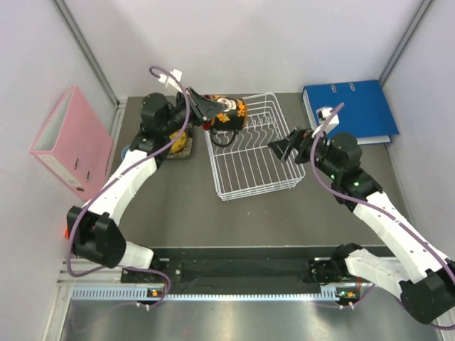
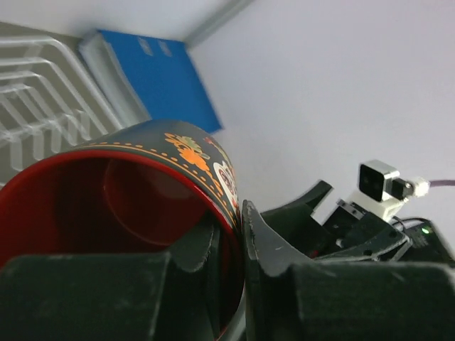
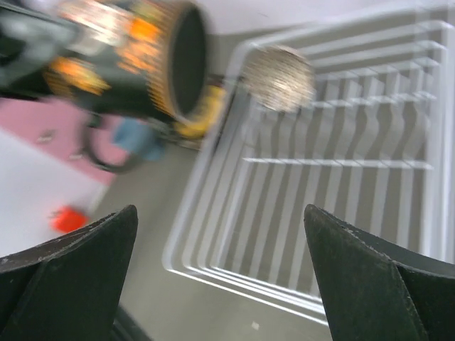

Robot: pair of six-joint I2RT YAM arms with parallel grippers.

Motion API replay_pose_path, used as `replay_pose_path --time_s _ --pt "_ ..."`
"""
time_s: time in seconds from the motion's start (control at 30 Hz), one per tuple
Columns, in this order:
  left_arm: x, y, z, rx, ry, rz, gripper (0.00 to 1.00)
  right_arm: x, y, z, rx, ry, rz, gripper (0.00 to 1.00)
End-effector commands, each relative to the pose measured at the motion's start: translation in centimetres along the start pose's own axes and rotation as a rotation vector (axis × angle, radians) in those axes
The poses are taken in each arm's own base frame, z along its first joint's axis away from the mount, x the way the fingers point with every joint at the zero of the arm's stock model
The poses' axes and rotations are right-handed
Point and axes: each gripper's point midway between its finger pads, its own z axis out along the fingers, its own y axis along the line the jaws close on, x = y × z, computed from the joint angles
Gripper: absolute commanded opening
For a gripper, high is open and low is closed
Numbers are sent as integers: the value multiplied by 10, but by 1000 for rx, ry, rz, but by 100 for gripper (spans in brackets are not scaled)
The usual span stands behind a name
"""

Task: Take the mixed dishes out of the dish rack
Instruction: Place the cup at the center of the board.

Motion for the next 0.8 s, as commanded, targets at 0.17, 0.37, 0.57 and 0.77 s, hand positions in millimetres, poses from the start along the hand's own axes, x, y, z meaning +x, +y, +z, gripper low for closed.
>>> replay_pose_path --time_s 0.17,0.37,0.57,0.77 --pt "-20 77 -76 -739 -11 280 0 31 -68 -23 338 52 -74 99" --pt "-20 93 -146 -983 -48 386 0 37 -71 -23 331 48 -74 100" --pt "-12 101 -184 -1126 26 434 0 45 -70 -19 309 63 -76 100" --pt "14 140 -181 -1179 121 405 0 47 -69 -20 296 53 -70 100"
